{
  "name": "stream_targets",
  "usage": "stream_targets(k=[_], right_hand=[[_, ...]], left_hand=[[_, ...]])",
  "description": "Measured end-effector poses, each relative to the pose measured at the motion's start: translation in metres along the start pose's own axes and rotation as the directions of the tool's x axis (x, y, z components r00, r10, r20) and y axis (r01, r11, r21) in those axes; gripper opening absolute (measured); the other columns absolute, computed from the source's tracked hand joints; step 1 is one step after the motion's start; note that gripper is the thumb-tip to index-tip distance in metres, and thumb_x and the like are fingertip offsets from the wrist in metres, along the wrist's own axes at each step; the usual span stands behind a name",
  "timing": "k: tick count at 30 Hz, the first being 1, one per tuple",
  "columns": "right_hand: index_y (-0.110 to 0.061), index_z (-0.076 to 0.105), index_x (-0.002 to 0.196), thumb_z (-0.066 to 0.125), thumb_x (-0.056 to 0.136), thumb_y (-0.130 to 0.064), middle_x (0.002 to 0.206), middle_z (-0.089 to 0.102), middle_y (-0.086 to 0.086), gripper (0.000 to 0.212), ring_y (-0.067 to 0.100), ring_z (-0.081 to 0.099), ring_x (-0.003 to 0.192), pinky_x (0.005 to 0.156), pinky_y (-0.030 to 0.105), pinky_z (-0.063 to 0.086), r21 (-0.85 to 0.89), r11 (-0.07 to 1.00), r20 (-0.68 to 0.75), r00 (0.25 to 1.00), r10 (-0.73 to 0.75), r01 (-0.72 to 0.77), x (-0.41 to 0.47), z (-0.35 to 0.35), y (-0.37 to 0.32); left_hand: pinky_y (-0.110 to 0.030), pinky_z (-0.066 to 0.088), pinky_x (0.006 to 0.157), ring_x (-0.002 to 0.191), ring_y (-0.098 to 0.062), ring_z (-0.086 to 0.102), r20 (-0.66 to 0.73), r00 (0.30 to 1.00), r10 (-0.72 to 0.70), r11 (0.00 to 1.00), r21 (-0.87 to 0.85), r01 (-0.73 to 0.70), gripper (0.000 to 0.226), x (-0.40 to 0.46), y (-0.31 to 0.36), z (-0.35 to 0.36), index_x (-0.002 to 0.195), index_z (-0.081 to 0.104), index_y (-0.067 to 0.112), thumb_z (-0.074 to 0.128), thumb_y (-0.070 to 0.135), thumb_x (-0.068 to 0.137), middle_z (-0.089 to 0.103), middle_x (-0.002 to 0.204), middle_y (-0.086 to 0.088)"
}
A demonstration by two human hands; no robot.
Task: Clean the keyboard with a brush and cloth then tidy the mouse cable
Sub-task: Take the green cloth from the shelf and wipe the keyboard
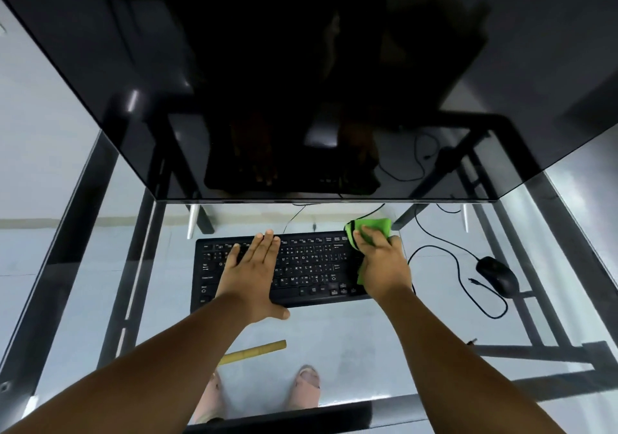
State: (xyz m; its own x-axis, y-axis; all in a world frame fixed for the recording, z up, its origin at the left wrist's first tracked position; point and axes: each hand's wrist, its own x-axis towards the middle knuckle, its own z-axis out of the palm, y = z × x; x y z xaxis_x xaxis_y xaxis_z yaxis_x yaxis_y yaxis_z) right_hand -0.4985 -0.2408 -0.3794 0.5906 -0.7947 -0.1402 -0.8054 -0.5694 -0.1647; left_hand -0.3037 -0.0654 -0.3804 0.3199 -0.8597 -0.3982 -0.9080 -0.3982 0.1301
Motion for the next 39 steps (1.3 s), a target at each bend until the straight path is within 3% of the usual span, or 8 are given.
stream_targets(k=[6, 9, 12, 18, 21, 25, 32, 39], right_hand=[[-0.028, 0.04, 0.147, 0.054, 0.08, -0.004, 0.149, 0.033, -0.011, 0.073, 0.026, 0.033, 0.113, 0.085, 0.028, 0.048, 0.023, 0.987, -0.006, 0.987, 0.16, -0.16, 0.003, -0.006, 0.017], [-0.028, 0.039, 0.147, 0.056, 0.08, -0.003, 0.151, 0.031, -0.011, 0.073, 0.025, 0.033, 0.116, 0.096, 0.026, 0.045, 0.039, 0.999, 0.018, 1.0, 0.026, -0.027, 0.002, -0.003, -0.001], [-0.032, 0.041, 0.146, 0.057, 0.082, -0.004, 0.15, 0.031, -0.015, 0.072, 0.023, 0.031, 0.121, 0.093, 0.029, 0.047, 0.022, 0.997, 0.021, 0.997, -0.072, 0.071, -0.001, -0.002, -0.005], [-0.021, 0.061, 0.132, 0.056, 0.078, 0.001, 0.141, 0.047, -0.004, 0.059, 0.032, 0.04, 0.109, 0.087, 0.033, 0.049, 0.154, 0.982, -0.101, 0.987, 0.127, -0.11, 0.001, 0.001, 0.019], [-0.018, 0.069, 0.12, 0.055, 0.074, 0.007, 0.129, 0.058, 0.002, 0.054, 0.031, 0.048, 0.096, 0.086, 0.034, 0.05, 0.232, 0.956, -0.266, 0.957, -0.113, 0.177, -0.021, 0.014, 0.013], [-0.027, 0.072, 0.115, 0.039, 0.08, -0.011, 0.131, 0.058, -0.004, 0.051, 0.025, 0.048, 0.1, 0.087, 0.03, 0.051, 0.202, 0.883, -0.16, 0.903, -0.398, 0.424, -0.049, 0.025, -0.004], [-0.033, 0.072, 0.113, 0.034, 0.08, -0.017, 0.129, 0.058, -0.006, 0.053, 0.024, 0.049, 0.101, 0.079, 0.034, 0.056, 0.157, 0.914, -0.171, 0.922, -0.349, 0.375, -0.054, 0.025, 0.013], [-0.038, 0.07, 0.114, 0.058, 0.073, -0.004, 0.129, 0.056, -0.009, 0.055, 0.021, 0.045, 0.103, 0.073, 0.035, 0.057, 0.129, 0.904, -0.097, 0.912, -0.398, 0.408, -0.053, 0.023, 0.013]], left_hand=[[-0.048, -0.007, 0.12, 0.146, -0.014, -0.023, 0.006, 1.0, -0.03, 0.999, 0.027, 0.03, 0.135, 0.001, 0.003, 0.0, 0.15, -0.023, 0.017, 0.06, 0.08, 0.064, -0.029, 0.158, 0.002], [-0.048, -0.006, 0.12, 0.147, -0.014, -0.021, 0.007, 0.999, -0.039, 0.999, 0.035, 0.039, 0.135, 0.001, 0.004, -0.001, 0.15, -0.022, 0.018, 0.06, 0.08, 0.063, -0.028, 0.159, 0.002], [-0.048, -0.006, 0.12, 0.147, -0.014, -0.021, 0.012, 0.999, -0.046, 0.998, 0.043, 0.046, 0.135, 0.001, 0.006, -0.003, 0.151, -0.022, 0.017, 0.06, 0.08, 0.064, -0.028, 0.159, 0.002], [-0.049, -0.007, 0.12, 0.146, -0.013, -0.023, 0.002, 0.998, -0.058, 0.998, 0.026, 0.058, 0.135, -0.002, 0.005, -0.001, 0.151, -0.023, 0.019, 0.06, 0.08, 0.063, -0.029, 0.158, 0.003], [-0.049, -0.007, 0.12, 0.145, -0.012, -0.024, -0.017, 0.996, -0.083, 0.997, -0.002, 0.083, 0.136, -0.005, 0.003, 0.003, 0.151, -0.022, 0.019, 0.059, 0.082, 0.062, -0.031, 0.157, 0.004], [-0.05, -0.006, 0.12, 0.145, -0.012, -0.026, -0.024, 0.995, -0.099, 0.995, -0.018, 0.098, 0.136, -0.008, 0.002, 0.007, 0.151, -0.023, 0.019, 0.057, 0.084, 0.062, -0.033, 0.156, 0.005], [-0.05, -0.004, 0.12, 0.145, -0.014, -0.025, -0.005, 0.994, -0.109, 0.994, -0.008, 0.109, 0.135, -0.007, 0.005, 0.005, 0.151, -0.023, 0.019, 0.059, 0.082, 0.063, -0.033, 0.156, 0.004], [-0.051, -0.003, 0.12, 0.146, -0.015, -0.023, -0.004, 0.994, -0.111, 0.994, -0.001, 0.111, 0.136, -0.007, 0.005, 0.005, 0.151, -0.021, 0.018, 0.06, 0.081, 0.063, -0.029, 0.158, 0.003]])
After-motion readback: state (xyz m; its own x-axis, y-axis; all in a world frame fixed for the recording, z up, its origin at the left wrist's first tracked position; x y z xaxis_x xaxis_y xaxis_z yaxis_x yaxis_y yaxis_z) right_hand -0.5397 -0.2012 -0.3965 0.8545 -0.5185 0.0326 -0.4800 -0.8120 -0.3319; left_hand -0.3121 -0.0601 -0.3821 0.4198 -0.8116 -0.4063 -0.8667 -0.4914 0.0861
